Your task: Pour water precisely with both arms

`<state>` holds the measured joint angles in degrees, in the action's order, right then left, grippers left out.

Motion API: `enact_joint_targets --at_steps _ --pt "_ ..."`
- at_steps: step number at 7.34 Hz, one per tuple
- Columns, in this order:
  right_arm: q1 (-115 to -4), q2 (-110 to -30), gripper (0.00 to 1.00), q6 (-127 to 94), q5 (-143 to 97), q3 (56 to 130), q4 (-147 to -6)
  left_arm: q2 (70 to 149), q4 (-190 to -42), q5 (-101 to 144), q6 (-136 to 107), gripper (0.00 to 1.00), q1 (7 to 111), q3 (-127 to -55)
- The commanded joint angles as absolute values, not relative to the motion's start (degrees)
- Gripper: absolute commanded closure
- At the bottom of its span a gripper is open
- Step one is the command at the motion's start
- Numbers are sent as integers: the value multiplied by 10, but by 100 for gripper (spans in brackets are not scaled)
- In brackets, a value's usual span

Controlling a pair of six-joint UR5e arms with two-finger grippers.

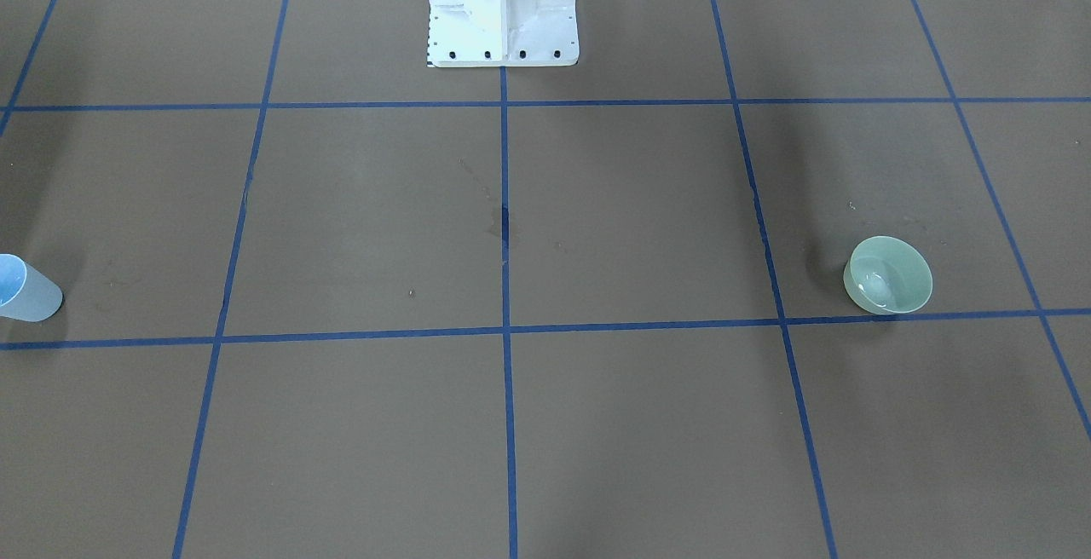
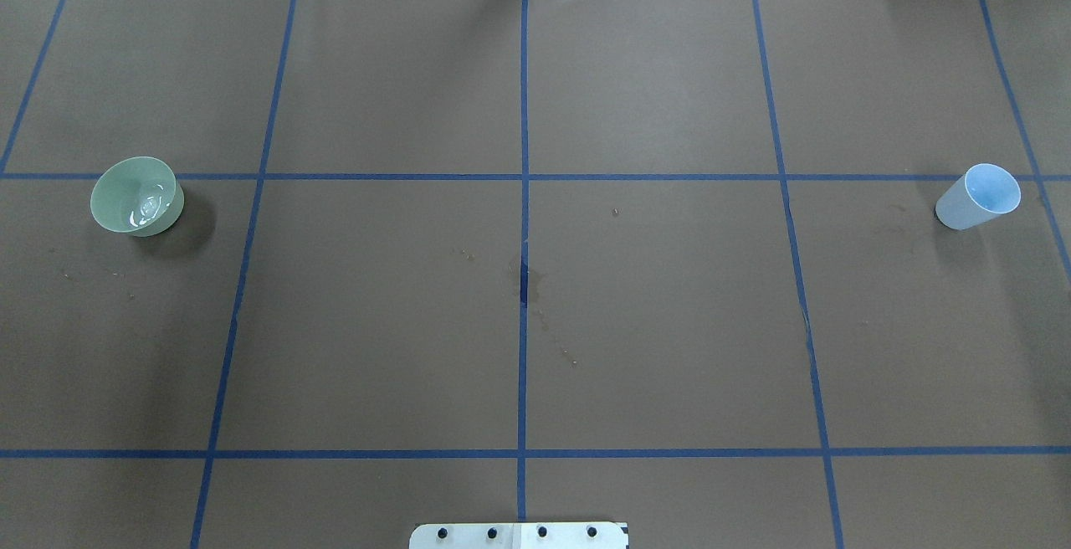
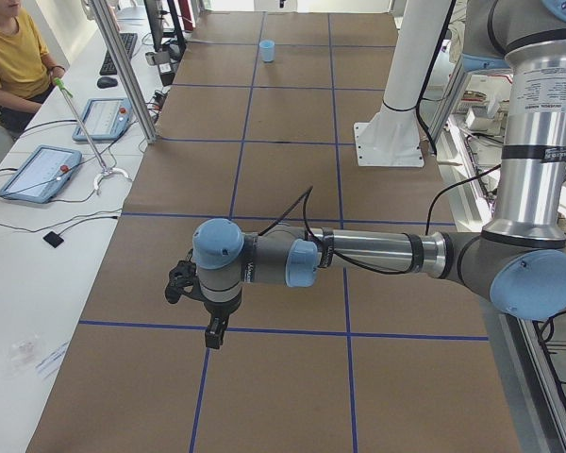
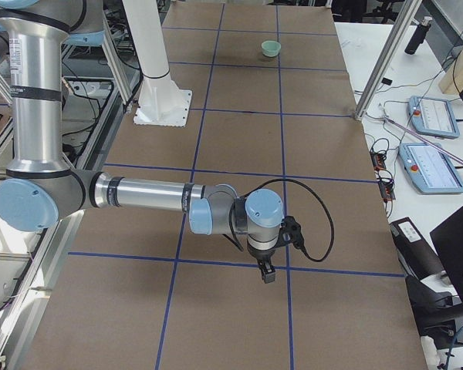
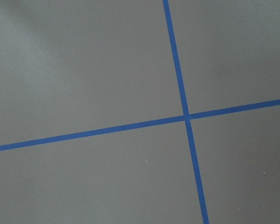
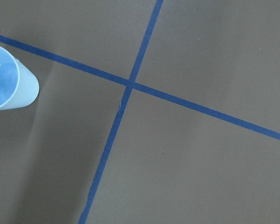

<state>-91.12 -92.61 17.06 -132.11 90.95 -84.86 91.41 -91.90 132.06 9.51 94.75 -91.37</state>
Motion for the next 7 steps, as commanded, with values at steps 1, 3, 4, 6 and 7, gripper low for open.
enact_joint_targets --at_steps 1,3,4,6,7 --pt "-910 -913 0 171 -1325 909 -871 891 -924 1326 91 0 957 -915" --pt "-910 -914 0 171 -1325 910 -870 879 -925 1325 93 0 957 -925" --pt "-910 -914 0 171 -1325 910 -869 861 -925 1325 98 0 955 -938" --pt "-908 -914 0 167 -1325 909 -868 851 -925 1321 98 0 955 -945" --pt "-908 -916 0 168 -1324 908 -867 833 -925 1320 97 0 957 -948"
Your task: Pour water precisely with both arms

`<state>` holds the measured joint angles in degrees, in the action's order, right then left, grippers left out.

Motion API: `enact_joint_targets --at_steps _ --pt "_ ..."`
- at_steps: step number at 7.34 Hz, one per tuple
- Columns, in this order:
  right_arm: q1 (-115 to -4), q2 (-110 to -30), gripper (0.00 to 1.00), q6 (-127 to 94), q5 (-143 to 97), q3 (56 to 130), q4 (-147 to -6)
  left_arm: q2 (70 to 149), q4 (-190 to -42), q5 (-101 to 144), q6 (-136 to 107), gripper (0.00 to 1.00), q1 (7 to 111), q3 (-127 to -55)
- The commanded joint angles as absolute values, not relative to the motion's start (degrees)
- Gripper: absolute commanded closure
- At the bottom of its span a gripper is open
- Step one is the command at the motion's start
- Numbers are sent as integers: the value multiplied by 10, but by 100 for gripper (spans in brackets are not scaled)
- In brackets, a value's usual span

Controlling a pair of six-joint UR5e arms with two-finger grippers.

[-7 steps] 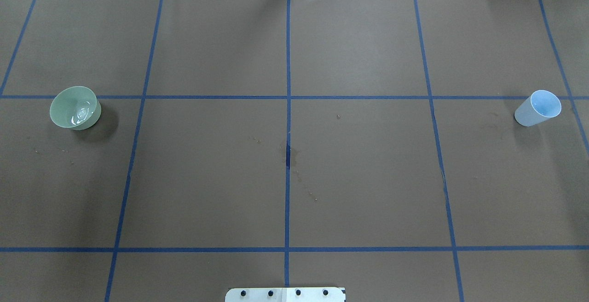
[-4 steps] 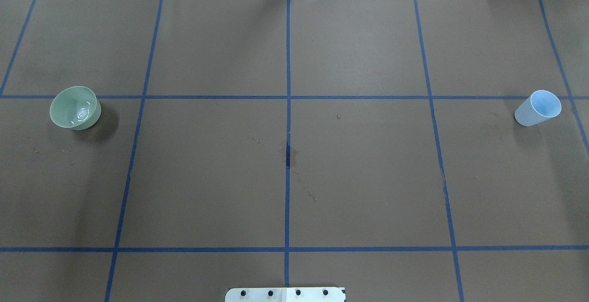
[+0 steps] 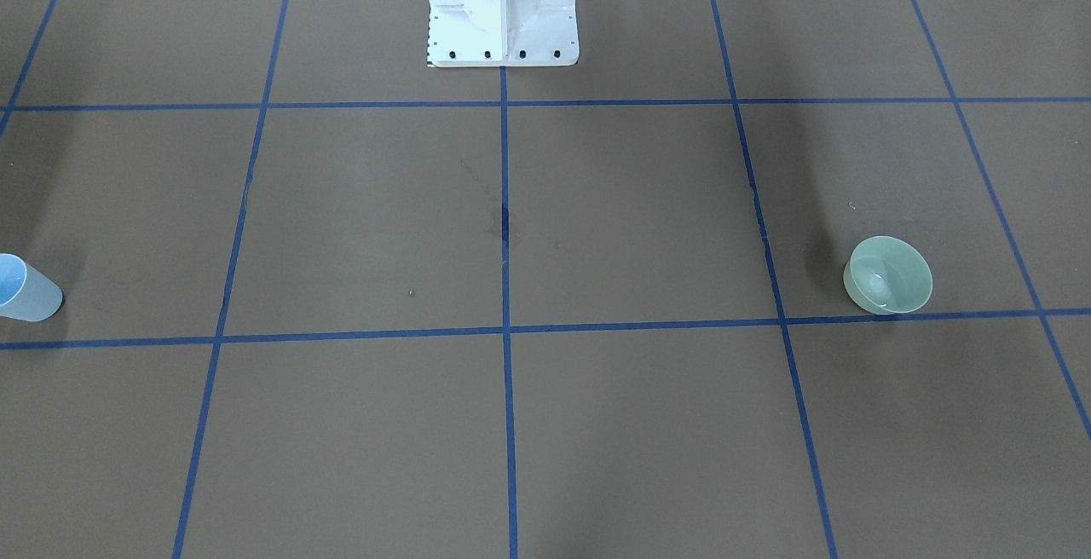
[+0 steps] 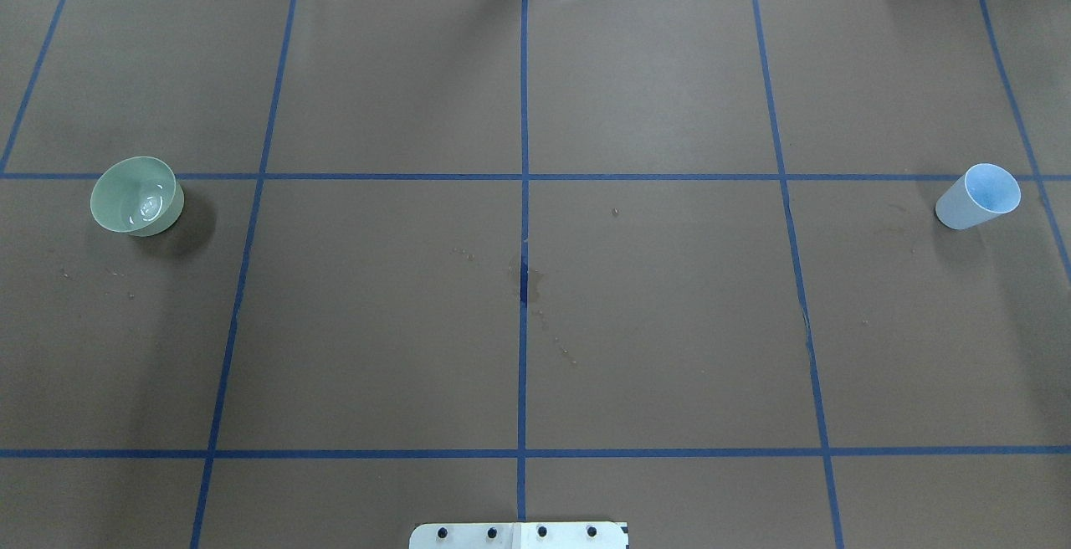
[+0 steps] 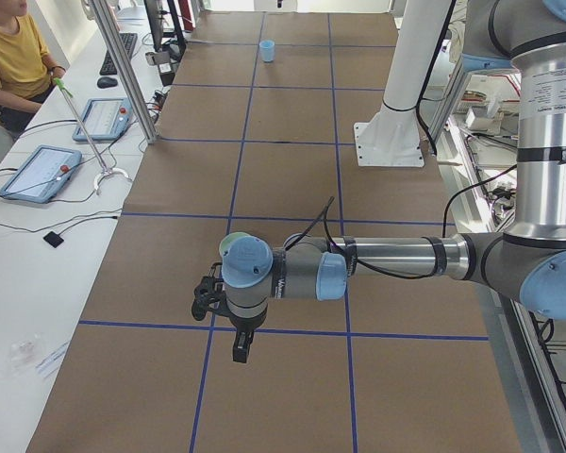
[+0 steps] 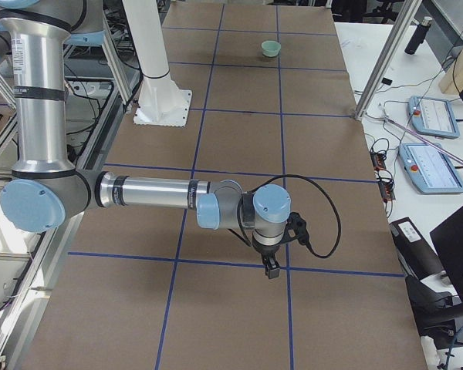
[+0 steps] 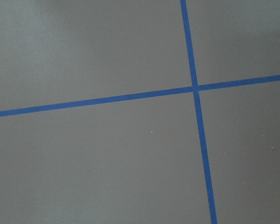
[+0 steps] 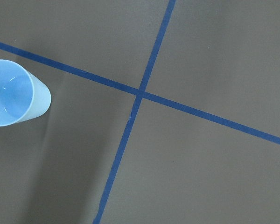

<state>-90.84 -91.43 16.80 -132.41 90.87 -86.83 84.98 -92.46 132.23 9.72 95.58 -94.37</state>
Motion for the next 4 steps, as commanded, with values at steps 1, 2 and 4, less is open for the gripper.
enact_joint_targets --at_steps 1,2,4 --pt "-908 -917 0 168 -1324 909 -867 823 -924 1319 97 0 955 -949" --pt "-908 -919 0 169 -1324 909 -865 814 -925 1319 98 0 955 -950" --pt "-908 -923 0 162 -1324 905 -864 802 -924 1317 98 0 954 -949"
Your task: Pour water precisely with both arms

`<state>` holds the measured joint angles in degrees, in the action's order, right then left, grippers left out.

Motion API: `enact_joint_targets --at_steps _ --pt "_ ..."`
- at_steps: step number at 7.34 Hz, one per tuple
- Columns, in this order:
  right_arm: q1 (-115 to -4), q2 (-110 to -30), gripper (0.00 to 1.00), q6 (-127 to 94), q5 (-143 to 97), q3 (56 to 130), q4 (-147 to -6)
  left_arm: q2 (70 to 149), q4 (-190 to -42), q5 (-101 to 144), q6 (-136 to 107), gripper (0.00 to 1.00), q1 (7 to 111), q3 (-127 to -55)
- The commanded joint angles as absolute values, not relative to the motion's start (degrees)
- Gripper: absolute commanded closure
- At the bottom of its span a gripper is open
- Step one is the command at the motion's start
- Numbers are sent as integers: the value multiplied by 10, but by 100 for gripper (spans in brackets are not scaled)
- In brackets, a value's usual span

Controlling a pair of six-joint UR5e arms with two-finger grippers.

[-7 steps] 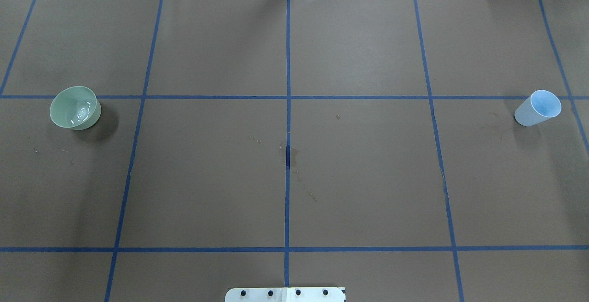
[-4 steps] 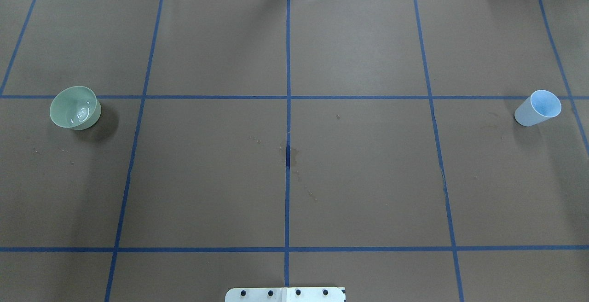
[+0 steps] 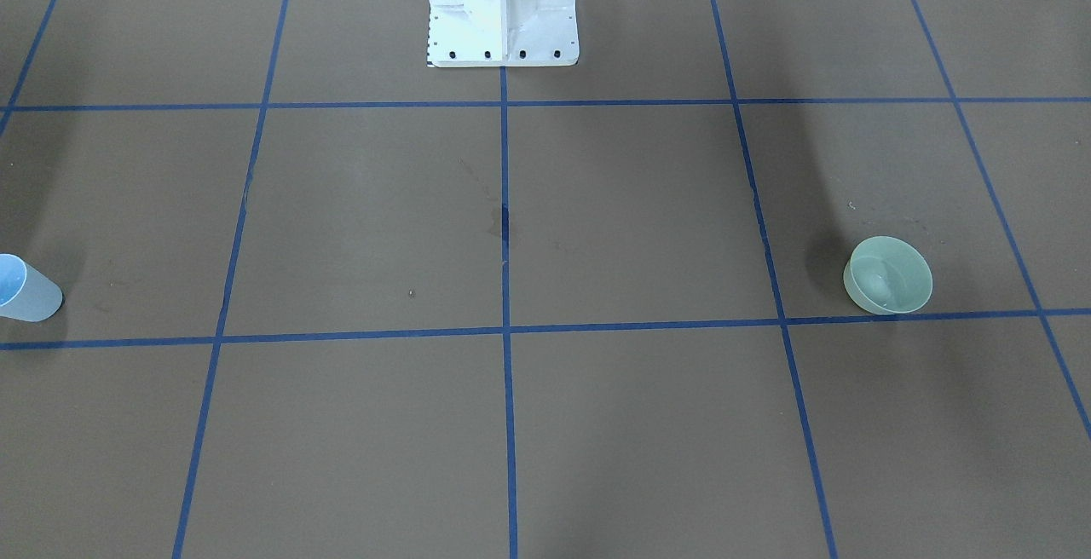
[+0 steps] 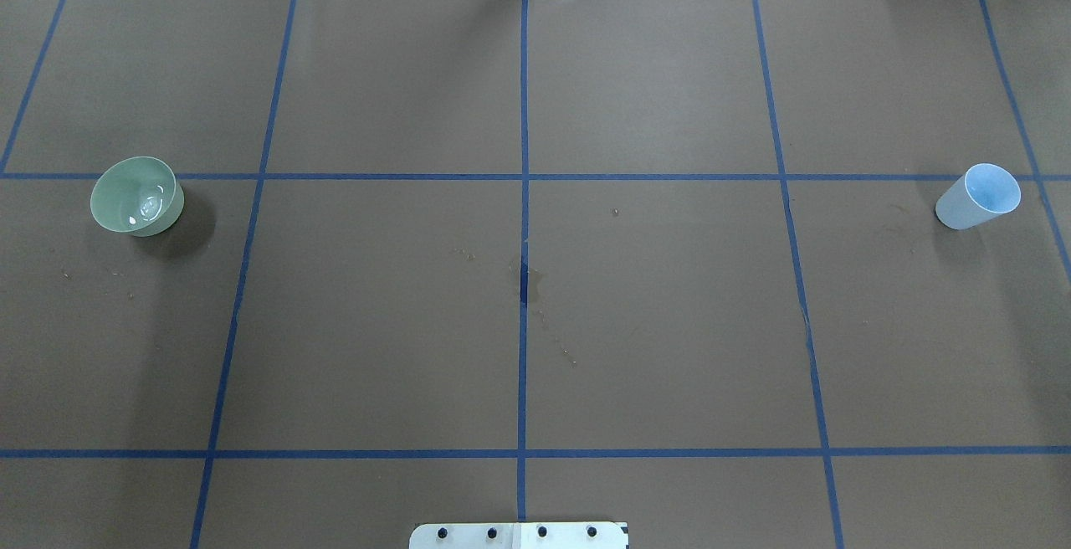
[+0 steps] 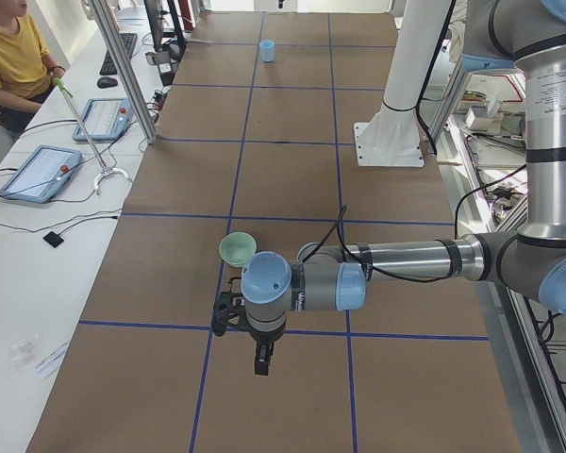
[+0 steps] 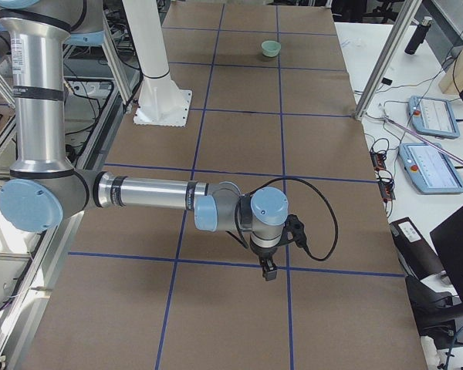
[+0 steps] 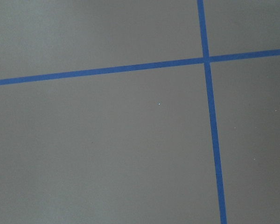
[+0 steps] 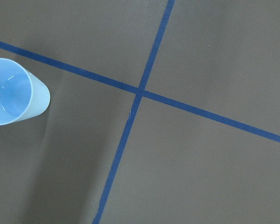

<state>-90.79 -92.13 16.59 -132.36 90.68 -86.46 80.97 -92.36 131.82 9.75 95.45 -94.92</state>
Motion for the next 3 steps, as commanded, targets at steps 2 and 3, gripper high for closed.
enact_joint_targets --at_steps 2,3 --pt "-908 -929 0 162 -1324 909 -864 799 -924 1317 98 0 953 -949" --pt "-908 -929 0 161 -1324 907 -864 797 -924 1317 98 0 953 -948"
